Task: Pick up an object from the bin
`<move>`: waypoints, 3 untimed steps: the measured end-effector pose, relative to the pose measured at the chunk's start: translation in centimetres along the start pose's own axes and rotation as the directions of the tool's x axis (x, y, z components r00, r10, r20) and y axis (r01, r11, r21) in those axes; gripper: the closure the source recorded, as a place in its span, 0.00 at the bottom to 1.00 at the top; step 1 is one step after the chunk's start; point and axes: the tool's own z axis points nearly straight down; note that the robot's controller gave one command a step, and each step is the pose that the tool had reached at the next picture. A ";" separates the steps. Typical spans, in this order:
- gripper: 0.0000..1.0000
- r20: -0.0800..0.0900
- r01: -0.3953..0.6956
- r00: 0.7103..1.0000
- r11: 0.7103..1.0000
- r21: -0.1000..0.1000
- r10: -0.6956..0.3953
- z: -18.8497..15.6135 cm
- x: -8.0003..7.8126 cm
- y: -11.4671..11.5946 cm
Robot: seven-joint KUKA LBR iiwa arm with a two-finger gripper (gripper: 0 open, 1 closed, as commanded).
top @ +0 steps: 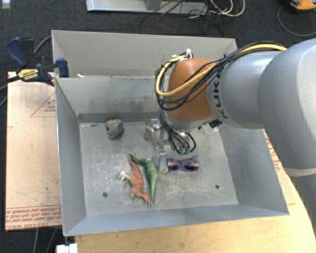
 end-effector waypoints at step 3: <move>0.00 0.008 0.047 0.999 0.999 -0.004 -0.047 0.0 3.3 4.7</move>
Offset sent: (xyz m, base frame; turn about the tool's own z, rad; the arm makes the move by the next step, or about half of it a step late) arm 0.0415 0.0503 0.0143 -0.2073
